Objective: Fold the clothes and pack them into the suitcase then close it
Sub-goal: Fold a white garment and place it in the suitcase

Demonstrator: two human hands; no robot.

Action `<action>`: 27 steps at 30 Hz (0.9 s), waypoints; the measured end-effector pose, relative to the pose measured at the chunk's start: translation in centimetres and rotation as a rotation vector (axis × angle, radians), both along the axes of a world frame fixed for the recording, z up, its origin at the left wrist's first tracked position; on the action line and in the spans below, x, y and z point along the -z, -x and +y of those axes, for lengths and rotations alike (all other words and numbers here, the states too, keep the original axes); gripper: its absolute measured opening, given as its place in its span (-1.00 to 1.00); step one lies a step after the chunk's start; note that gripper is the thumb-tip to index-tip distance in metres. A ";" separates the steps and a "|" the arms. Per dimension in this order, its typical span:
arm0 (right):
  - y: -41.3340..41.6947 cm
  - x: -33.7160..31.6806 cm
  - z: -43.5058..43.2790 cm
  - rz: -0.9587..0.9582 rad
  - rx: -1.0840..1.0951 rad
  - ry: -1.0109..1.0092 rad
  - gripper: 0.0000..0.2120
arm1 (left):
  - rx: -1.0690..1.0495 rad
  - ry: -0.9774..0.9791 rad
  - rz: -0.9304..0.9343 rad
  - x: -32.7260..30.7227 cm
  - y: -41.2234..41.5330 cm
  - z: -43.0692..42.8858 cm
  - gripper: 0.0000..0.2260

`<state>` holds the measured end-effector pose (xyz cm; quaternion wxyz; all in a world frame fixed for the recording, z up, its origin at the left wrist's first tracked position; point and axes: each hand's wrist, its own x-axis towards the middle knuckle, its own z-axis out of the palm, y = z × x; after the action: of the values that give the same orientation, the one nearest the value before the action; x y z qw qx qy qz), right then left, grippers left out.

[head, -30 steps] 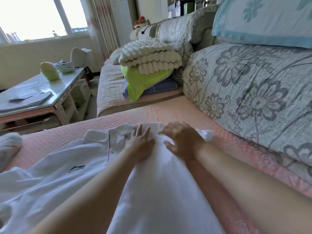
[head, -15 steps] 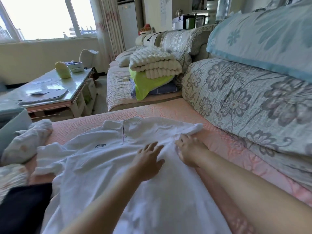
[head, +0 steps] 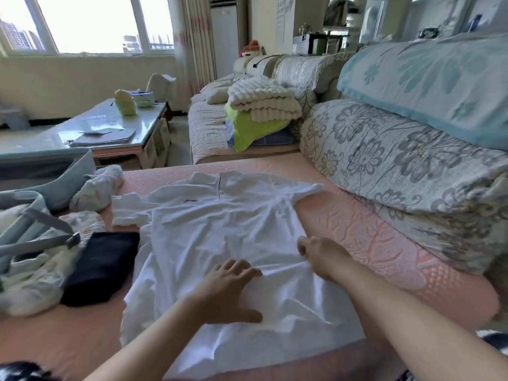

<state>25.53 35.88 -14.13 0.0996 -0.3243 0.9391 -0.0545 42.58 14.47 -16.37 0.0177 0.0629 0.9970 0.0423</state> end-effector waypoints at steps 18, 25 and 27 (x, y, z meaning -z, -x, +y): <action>-10.5 -0.2 -2.1 0.043 -0.573 -0.110 -0.50 | -0.079 -0.010 -0.175 -2.8 -9.5 -2.1 -0.43; -12.2 -1.2 -5.8 -0.170 -0.504 0.045 -0.45 | -0.577 0.102 0.045 -4.1 -11.6 -8.2 -0.61; -14.3 -1.2 -8.2 -0.142 -0.568 0.081 -0.42 | -0.642 -0.118 -0.026 -3.3 -12.5 -9.2 -0.61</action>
<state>39.87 27.73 -12.98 0.1633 -0.5732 0.7985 -0.0843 55.11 5.31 -13.05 0.0124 -0.2543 0.9614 0.1040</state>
